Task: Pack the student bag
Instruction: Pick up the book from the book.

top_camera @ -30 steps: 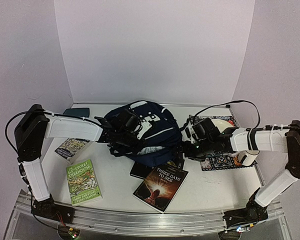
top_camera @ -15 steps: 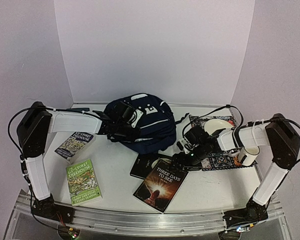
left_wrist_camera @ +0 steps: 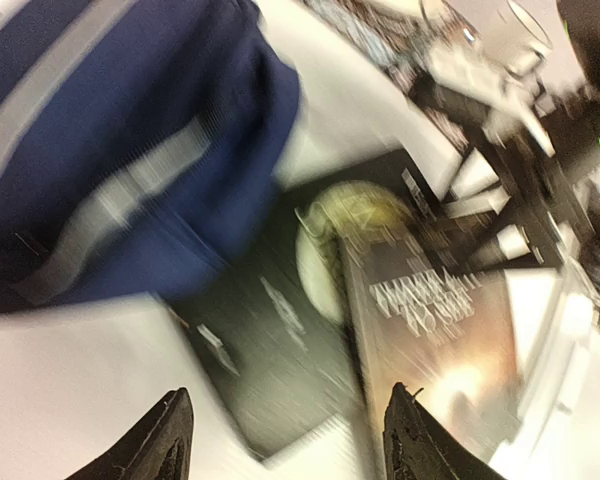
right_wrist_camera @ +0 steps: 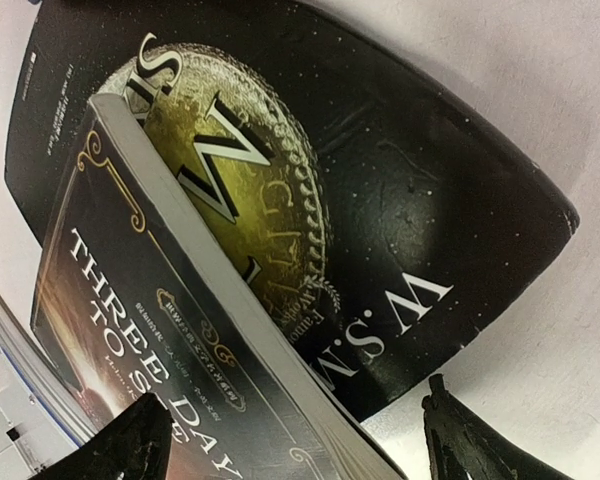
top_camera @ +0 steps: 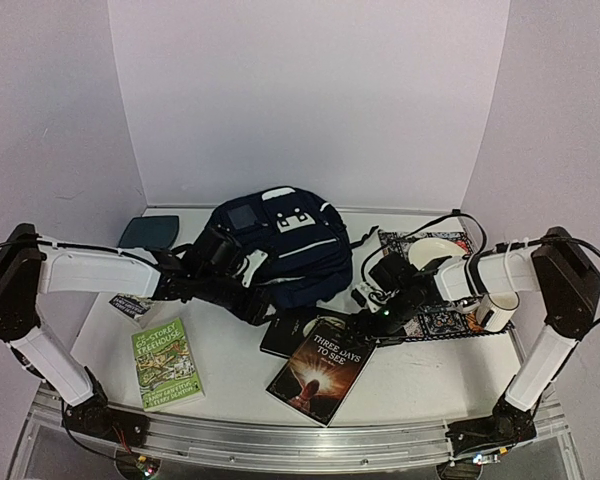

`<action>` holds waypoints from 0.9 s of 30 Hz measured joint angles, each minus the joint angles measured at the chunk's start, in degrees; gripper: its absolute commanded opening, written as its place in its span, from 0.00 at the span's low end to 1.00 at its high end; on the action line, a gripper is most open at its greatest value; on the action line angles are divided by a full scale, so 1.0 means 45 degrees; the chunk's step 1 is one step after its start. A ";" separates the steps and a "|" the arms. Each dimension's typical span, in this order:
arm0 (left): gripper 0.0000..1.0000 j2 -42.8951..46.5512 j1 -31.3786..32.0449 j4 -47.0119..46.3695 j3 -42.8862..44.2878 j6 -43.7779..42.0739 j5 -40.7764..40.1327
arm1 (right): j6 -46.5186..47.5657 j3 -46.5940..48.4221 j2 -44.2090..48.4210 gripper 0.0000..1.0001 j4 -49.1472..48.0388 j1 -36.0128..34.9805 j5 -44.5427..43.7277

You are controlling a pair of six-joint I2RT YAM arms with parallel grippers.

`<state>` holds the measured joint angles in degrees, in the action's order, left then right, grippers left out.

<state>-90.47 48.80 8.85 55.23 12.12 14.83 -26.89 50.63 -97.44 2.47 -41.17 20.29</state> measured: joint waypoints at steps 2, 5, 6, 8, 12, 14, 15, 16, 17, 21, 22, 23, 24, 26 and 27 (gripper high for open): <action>0.68 -0.0001 0.0141 0.0068 -0.0462 0.0440 0.0681 | 0.0022 0.0000 0.0037 0.87 0.0050 0.0000 -0.0024; 0.68 -0.0079 0.0368 0.0136 -0.0813 0.1080 0.1567 | 0.0027 0.0035 0.0083 0.87 0.0105 -0.0002 -0.0055; 0.68 -0.0141 0.0442 0.0128 -0.0865 0.1264 0.1845 | 0.0027 0.0062 0.0088 0.87 0.0115 -0.0009 -0.0080; 0.68 -0.0324 0.0572 0.0067 -0.0952 0.1618 0.2413 | 0.0030 0.0127 0.0111 0.87 0.0121 -0.0036 -0.0153; 0.68 -0.0806 0.0659 -0.0085 -0.1057 0.2228 0.3448 | 0.0032 0.0170 0.0292 0.88 0.0121 -0.0087 -0.0376; 0.67 -0.1179 0.0659 -0.0182 -0.1060 0.2458 0.3804 | 0.0032 0.0170 0.0394 0.88 0.0105 -0.0087 -0.0458; 0.66 -0.1414 0.0659 -0.0243 -0.1060 0.2580 0.3951 | 0.0032 0.0170 0.0445 0.88 0.0107 -0.0089 -0.0516; 0.66 -0.1635 0.0659 -0.0296 -0.1060 0.2671 0.4078 | 0.0032 0.0170 0.0489 0.88 0.0104 -0.0095 -0.0584; 0.66 -0.1821 0.0659 -0.0313 -0.1060 0.2743 0.4177 | 0.0032 0.0170 0.0526 0.88 0.0101 -0.0114 -0.0645; 0.61 -0.2492 0.0668 -0.0431 -0.1057 0.2988 0.4681 | 0.0040 0.0170 0.0589 0.88 0.0035 -0.0141 -0.0826; 0.60 -0.2632 0.0668 -0.0491 -0.1056 0.3007 0.4789 | 0.0044 0.0170 0.0591 0.88 0.0004 -0.0141 -0.0871; 0.59 -0.2772 0.0668 -0.0587 -0.1051 0.3014 0.4939 | 0.0048 0.0170 0.0592 0.88 -0.0032 -0.0141 -0.0915; 0.58 -0.2924 0.0668 -0.0738 -0.1035 0.3038 0.5179 | 0.0051 0.0170 0.0596 0.88 -0.0073 -0.0141 -0.0952; 0.55 -0.3137 0.0679 -0.1067 -0.1008 0.3095 0.5459 | 0.0051 0.0170 0.0622 0.88 -0.0138 -0.0141 -0.1016; 0.52 -0.3261 0.0693 -0.1223 -0.0970 0.3098 0.5646 | 0.0051 0.0170 0.0650 0.88 -0.0169 -0.0141 -0.1037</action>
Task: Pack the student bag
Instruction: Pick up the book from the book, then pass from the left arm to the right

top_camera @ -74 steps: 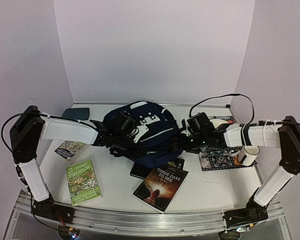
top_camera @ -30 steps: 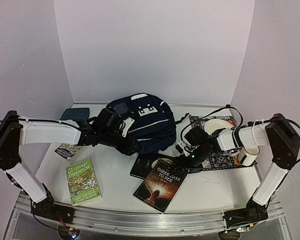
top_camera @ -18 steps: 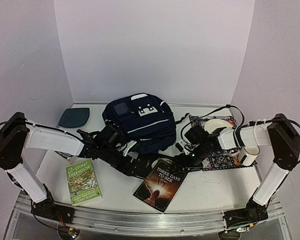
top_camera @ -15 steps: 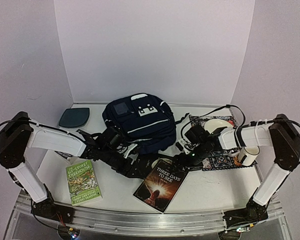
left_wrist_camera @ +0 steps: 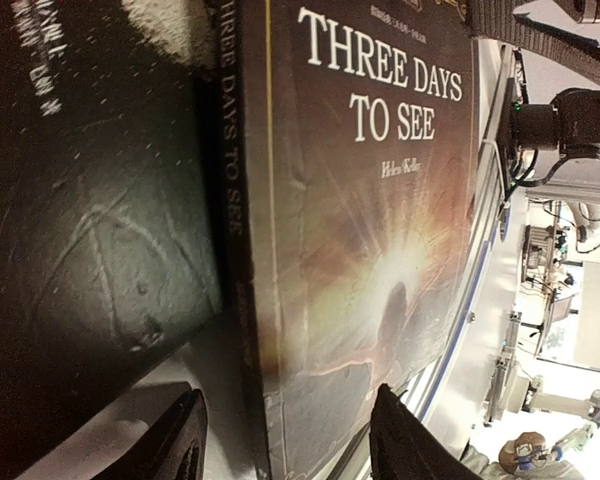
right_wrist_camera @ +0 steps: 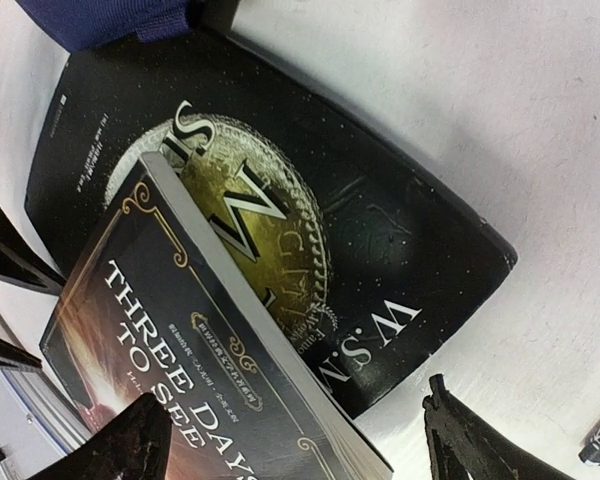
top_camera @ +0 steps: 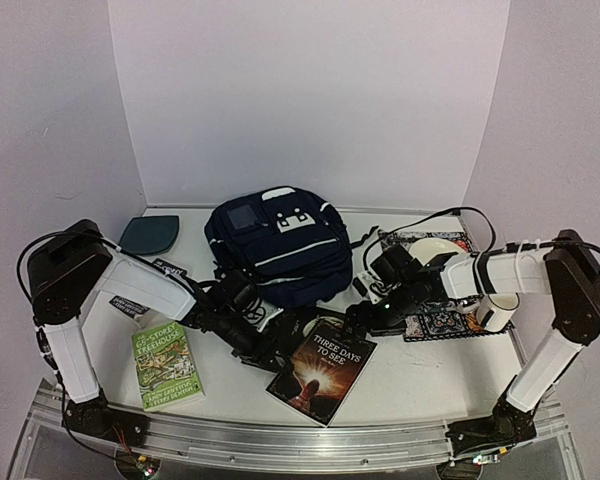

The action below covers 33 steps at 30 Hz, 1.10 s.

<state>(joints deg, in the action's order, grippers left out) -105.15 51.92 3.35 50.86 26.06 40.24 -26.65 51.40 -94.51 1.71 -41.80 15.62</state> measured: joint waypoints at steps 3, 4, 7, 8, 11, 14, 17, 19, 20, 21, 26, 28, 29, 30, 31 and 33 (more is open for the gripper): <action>0.43 -0.0404 0.0066 -0.0389 0.0167 0.0107 0.0360 | 0.0000 0.0000 0.0076 0.88 -0.0090 -0.0005 -0.0042; 0.37 -0.0531 0.0083 -0.0550 0.0204 0.0173 0.0504 | 0.0000 0.0000 0.0081 0.88 -0.0103 -0.0005 -0.0049; 0.16 -0.0854 0.0146 -0.0939 0.0254 0.0235 0.0756 | -0.0003 0.0000 0.0101 0.88 -0.0140 -0.0005 -0.0067; 0.10 -0.0924 0.0150 -0.0973 0.0251 0.0327 0.0764 | -0.0005 0.0000 0.0104 0.88 -0.0153 -0.0005 -0.0078; 0.00 -0.0979 0.0138 -0.1123 0.0237 0.0355 0.0999 | -0.0007 0.0000 0.0162 0.88 -0.0210 -0.0005 -0.0128; 0.00 -0.0837 0.0154 -0.1316 0.0219 0.0437 0.1132 | -0.0014 0.0000 0.0360 0.88 -0.0257 -0.0005 -0.0155; 0.00 -0.0483 0.0179 -0.1310 0.0060 0.0518 0.1073 | -0.0032 0.0000 0.0643 0.87 -0.0323 -0.0007 -0.0220; 0.00 -0.0095 0.0180 -0.1278 -0.0086 0.0547 0.0982 | -0.0041 -0.0001 0.0890 0.87 -0.0365 -0.0010 -0.0301; 0.00 0.0184 0.0188 -0.1263 -0.0162 0.0558 0.0920 | -0.0052 -0.0004 0.1053 0.87 -0.0394 -0.0010 -0.0345; 0.00 0.0474 0.0185 -0.1201 -0.0209 0.0567 0.0851 | -0.0075 -0.0008 0.1241 0.87 -0.0451 -0.0010 -0.0401; 0.00 0.1819 -0.0046 -0.1081 -0.0241 0.0617 0.0554 | -0.0073 -0.0024 0.2448 0.91 -0.0871 -0.0010 -0.0627; 0.00 0.2305 -0.0333 -0.1081 -0.0242 0.0650 0.0391 | -0.0080 -0.0030 0.2996 0.94 -0.1087 -0.0010 -0.0692; 0.00 0.2504 -0.0496 -0.1081 -0.0245 0.0659 0.0323 | -0.0075 -0.0033 0.3217 0.95 -0.1188 -0.0010 -0.0734; 0.00 0.2704 -0.0665 -0.1089 -0.0250 0.0679 0.0260 | -0.0091 -0.0034 0.3425 0.96 -0.1317 -0.0010 -0.0782; 0.00 0.2913 -0.0860 -0.1091 -0.0282 0.0743 0.0171 | -0.0092 -0.0039 0.3598 0.98 -0.1479 -0.0010 -0.0863; 0.00 0.3359 -0.1199 -0.1089 -0.0385 0.0883 -0.0012 | -0.0147 -0.0084 0.3851 0.98 -0.1822 -0.0010 -0.1022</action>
<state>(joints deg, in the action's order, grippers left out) -90.03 46.53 -1.55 49.13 30.03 40.18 -27.32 51.02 -77.19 -6.48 -41.85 11.02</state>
